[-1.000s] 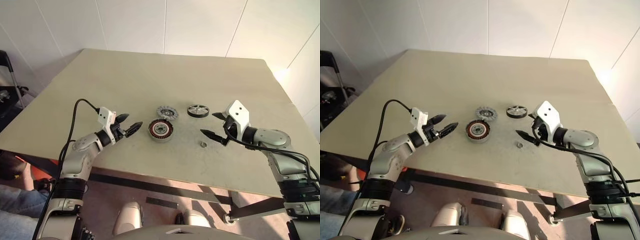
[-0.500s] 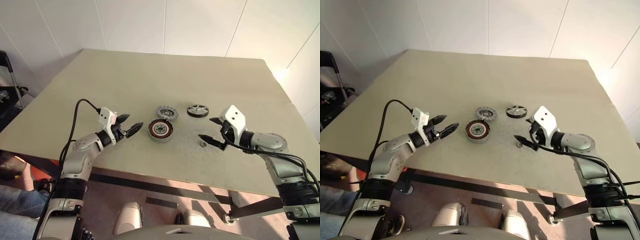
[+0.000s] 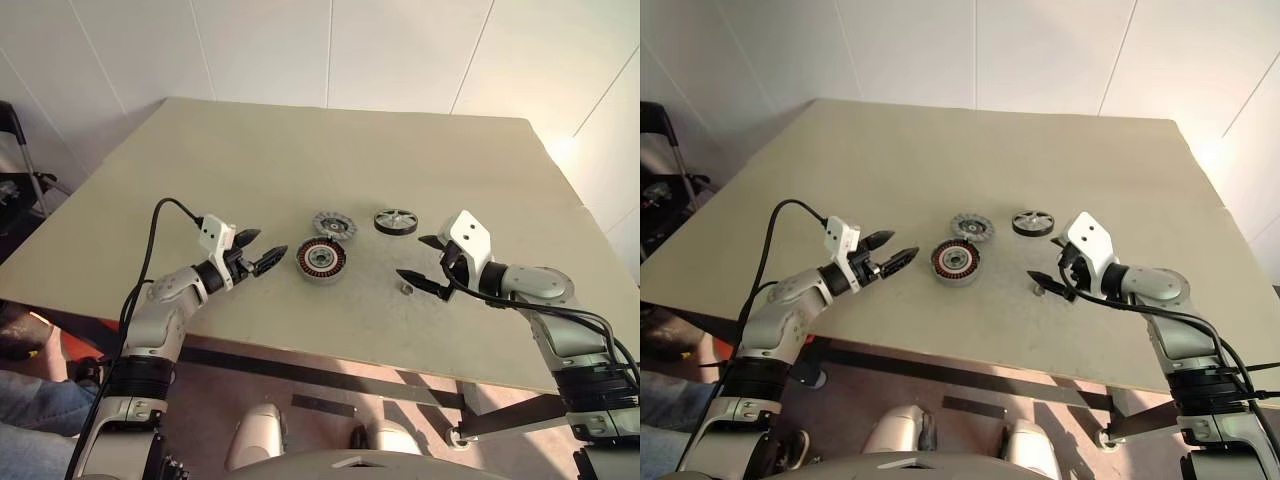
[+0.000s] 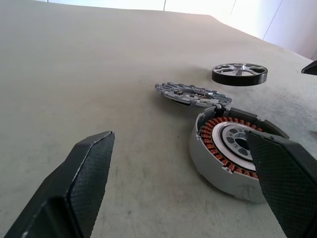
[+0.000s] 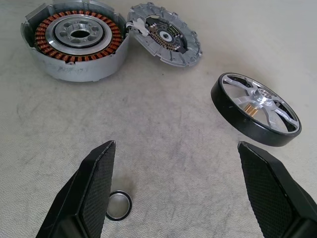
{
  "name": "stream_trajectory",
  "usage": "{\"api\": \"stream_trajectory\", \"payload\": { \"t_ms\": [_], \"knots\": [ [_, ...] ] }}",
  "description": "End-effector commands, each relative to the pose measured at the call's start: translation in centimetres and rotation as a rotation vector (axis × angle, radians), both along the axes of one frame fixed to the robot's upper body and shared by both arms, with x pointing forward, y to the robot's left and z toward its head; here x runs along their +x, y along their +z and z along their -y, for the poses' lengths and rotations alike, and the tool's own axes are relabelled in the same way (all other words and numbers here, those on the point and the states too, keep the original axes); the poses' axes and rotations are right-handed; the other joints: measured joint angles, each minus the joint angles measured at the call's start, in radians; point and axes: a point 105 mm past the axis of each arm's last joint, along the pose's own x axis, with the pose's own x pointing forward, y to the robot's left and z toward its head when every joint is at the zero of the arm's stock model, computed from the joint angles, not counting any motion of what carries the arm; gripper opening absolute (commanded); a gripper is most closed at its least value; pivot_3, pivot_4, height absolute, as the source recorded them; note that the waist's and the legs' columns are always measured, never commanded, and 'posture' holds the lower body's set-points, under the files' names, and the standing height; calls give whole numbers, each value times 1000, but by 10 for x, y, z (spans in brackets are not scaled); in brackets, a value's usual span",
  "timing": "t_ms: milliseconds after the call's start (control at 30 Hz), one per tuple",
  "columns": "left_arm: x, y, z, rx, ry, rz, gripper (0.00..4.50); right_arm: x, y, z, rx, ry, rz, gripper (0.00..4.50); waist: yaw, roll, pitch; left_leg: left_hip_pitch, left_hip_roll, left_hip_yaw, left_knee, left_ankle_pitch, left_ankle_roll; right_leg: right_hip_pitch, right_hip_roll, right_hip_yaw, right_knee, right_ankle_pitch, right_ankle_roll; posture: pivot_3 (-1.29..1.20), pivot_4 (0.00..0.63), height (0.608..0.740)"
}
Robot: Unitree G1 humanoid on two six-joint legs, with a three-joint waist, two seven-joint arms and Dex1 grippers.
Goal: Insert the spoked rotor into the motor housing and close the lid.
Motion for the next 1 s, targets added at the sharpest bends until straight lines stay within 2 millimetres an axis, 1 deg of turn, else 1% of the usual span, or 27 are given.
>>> {"api": "stream_trajectory", "payload": {
  "t_ms": [33, 200, 367, 467, 600, 733, 833, 933, 1000],
  "knots": [
    [1, 10, 1, 8, -11, 46, 4485, -1, 8, -6, 3, 24, 36, 4438, 0, 0, 0, 0, 0, 0, 0, 0, 0, 0, 0, 0, 0, 0, 0, 0, 0, 740],
    [1, 9, 0, 12, -9, 45, 4485, -5, -1, -2, -2, 15, 6, 4438, 0, 0, 0, 0, 0, 0, 0, 0, 0, 0, 0, 0, 0, 0, 0, 0, 0, 740],
    [0, 9, 0, 15, -10, 42, 4485, -24, -14, 2, -15, 45, -57, 4438, 2, 0, 0, 0, 0, 0, 0, 0, 0, 0, 0, 0, 0, 0, 0, 0, 0, 740],
    [0, 8, 1, 17, -16, 39, 4485, -28, -23, 5, -18, 31, -91, 4438, 0, 0, 0, 0, 0, 0, 0, 0, 0, 0, 0, 0, 0, 0, 0, 0, 0, 740],
    [1, 7, 2, 18, -18, 38, 4485, -31, -33, 6, -11, 15, -119, 4438, 0, 0, 0, 4, 0, 0, 0, 0, 0, 3, 0, 0, 0, 0, 0, 0, 0, 740],
    [1, 7, 2, 21, -21, 37, 4485, -28, -35, 4, 2, 9, -121, 4438, 0, 0, 0, 4, 0, 0, 0, 0, 0, 4, 0, 0, -1, 0, 0, 0, 0, 740],
    [2, 6, 2, 20, -17, 37, 4485, -24, -34, 1, 43, 0, -130, 4438, -1, 0, 0, 4, 0, 0, 0, 0, 0, 4, 0, 0, -1, 0, 0, 0, 0, 740],
    [2, 6, 1, 20, -10, 38, 4485, -21, -40, 3, 39, -10, -151, 4438, 0, 0, 0, 4, 0, 0, 0, 0, 0, 4, 0, 0, 0, 0, 0, 0, 0, 740],
    [1, 6, 0, 22, -5, 39, 4500, -22, -45, 4, 36, -12, -165, 4064, 0, 0, 0, 4, 0, 0, 0, 0, 0, 4, 0, 0, -1, 0, 0, 0, 0, 740]
  ]
}}
